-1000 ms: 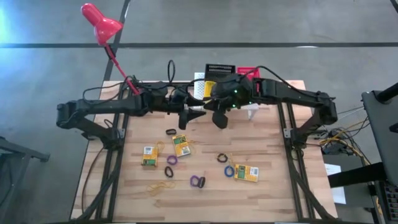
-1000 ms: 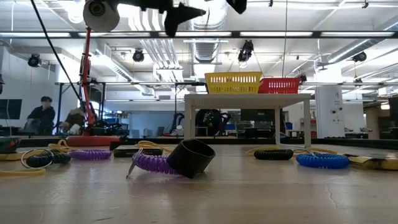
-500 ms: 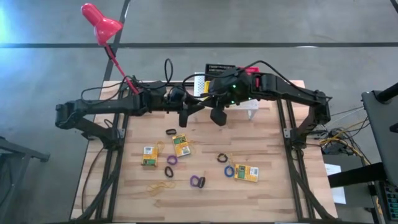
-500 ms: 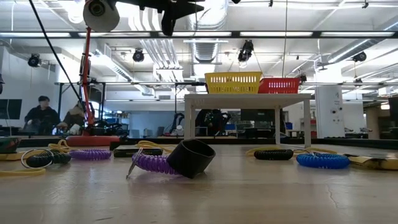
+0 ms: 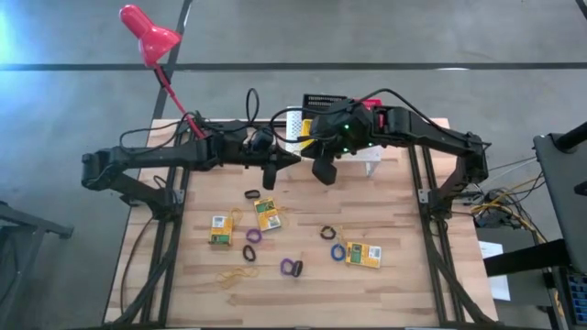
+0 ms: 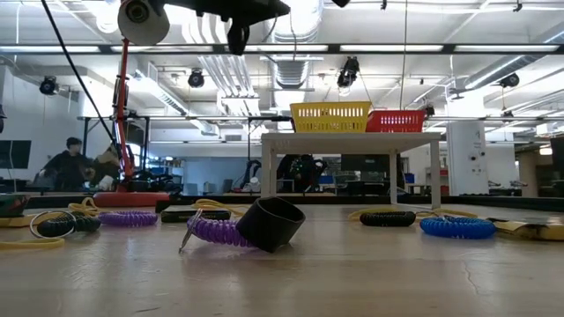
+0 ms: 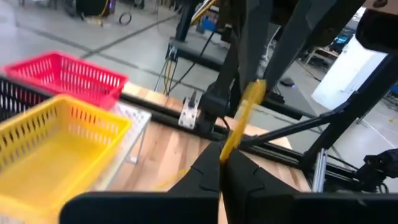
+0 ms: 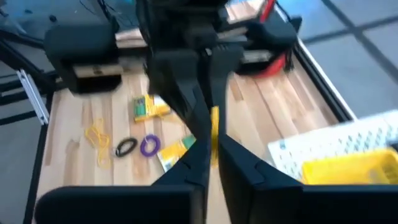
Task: Pick & Place Office Desk Supplies
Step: Put the yellow rubber band in the black bin on the shelf
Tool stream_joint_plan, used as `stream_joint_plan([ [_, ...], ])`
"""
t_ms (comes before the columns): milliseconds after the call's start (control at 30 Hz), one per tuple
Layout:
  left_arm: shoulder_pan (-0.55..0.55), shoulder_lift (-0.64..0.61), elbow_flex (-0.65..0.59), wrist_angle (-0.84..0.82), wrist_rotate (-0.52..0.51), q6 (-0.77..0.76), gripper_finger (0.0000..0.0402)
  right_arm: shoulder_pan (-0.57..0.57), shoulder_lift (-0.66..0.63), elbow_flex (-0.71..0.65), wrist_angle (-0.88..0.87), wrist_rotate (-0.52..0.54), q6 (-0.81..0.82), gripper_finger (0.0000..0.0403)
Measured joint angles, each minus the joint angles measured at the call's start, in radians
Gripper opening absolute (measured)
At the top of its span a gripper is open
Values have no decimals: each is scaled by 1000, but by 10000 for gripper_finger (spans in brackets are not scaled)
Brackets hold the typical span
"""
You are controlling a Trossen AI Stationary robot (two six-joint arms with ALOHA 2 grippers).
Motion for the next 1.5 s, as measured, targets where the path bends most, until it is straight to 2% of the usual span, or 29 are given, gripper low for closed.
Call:
stream_joint_plan([
  [133,6,-4,51,-139,-11,-22,1,-10,-22,0,-134,29,-1,77],
  [267,27,21,197,-367,-27,13,1,-5,-57,-15,-311,180,-10,114],
  [367,58,73,326,-508,-28,15,1,4,-107,-59,-377,268,29,130],
  [533,108,216,561,-636,0,40,0,30,-250,-226,-374,365,106,136],
  [667,141,359,763,-662,13,88,0,33,-384,-385,-371,446,219,129],
  [800,184,491,949,-647,10,160,0,33,-509,-531,-307,449,311,120],
  [933,230,610,1072,-646,-25,203,2,33,-609,-653,-189,448,338,112],
  [1067,277,693,1120,-611,-65,231,4,34,-676,-740,-93,448,338,106],
  [1267,338,761,1086,-518,-82,238,5,33,-737,-801,-66,446,338,98],
  [1500,366,800,1071,-566,-84,170,5,33,-783,-821,-65,417,326,93],
])
